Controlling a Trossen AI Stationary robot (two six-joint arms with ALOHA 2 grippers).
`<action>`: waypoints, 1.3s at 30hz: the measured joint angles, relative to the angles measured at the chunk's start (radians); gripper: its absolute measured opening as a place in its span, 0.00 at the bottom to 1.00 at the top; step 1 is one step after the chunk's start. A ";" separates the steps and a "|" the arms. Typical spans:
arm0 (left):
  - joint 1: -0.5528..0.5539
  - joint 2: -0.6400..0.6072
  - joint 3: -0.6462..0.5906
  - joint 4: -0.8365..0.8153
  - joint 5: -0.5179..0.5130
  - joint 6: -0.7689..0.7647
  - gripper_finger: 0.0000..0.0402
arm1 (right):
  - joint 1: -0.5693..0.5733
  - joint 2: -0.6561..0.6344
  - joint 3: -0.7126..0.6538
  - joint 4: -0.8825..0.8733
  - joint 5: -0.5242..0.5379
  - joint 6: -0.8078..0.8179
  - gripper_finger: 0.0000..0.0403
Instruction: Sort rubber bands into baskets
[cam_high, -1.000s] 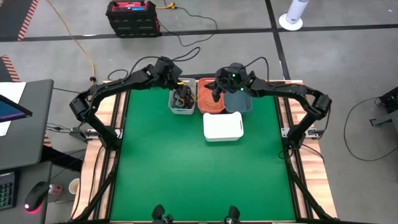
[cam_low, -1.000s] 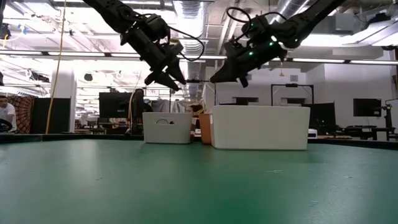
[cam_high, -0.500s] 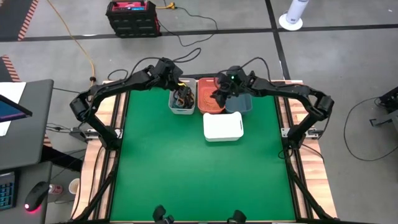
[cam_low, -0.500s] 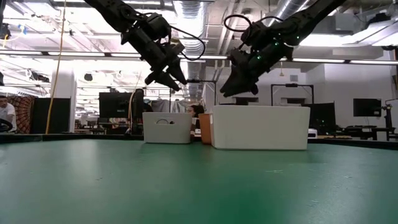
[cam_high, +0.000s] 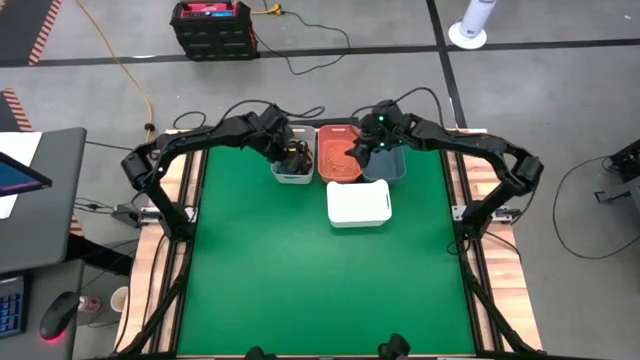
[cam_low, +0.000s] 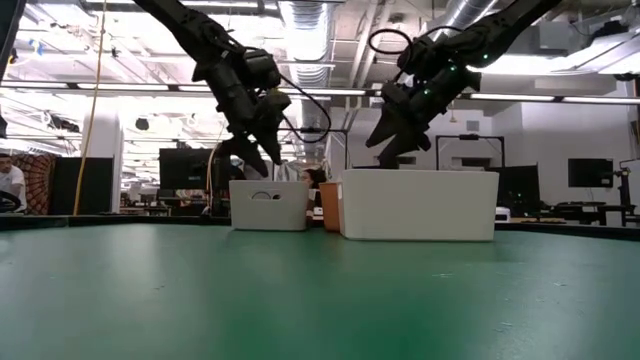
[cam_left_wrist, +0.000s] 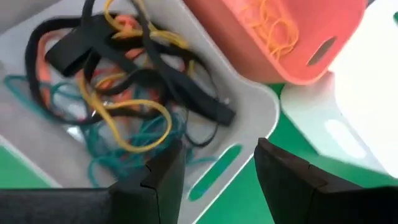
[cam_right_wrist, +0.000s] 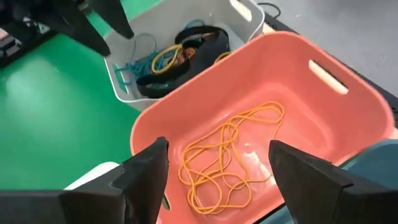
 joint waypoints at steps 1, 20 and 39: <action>-0.007 0.002 0.007 -0.012 -0.014 -0.001 0.45 | 0.000 -0.007 0.000 0.002 -0.001 0.006 0.75; -0.048 0.255 0.157 -0.059 -0.181 0.030 0.33 | 0.027 -0.196 0.099 -0.068 0.019 0.014 0.75; -0.001 0.197 0.157 -0.045 -0.097 0.098 0.00 | 0.030 -0.263 0.100 -0.147 0.075 0.007 0.75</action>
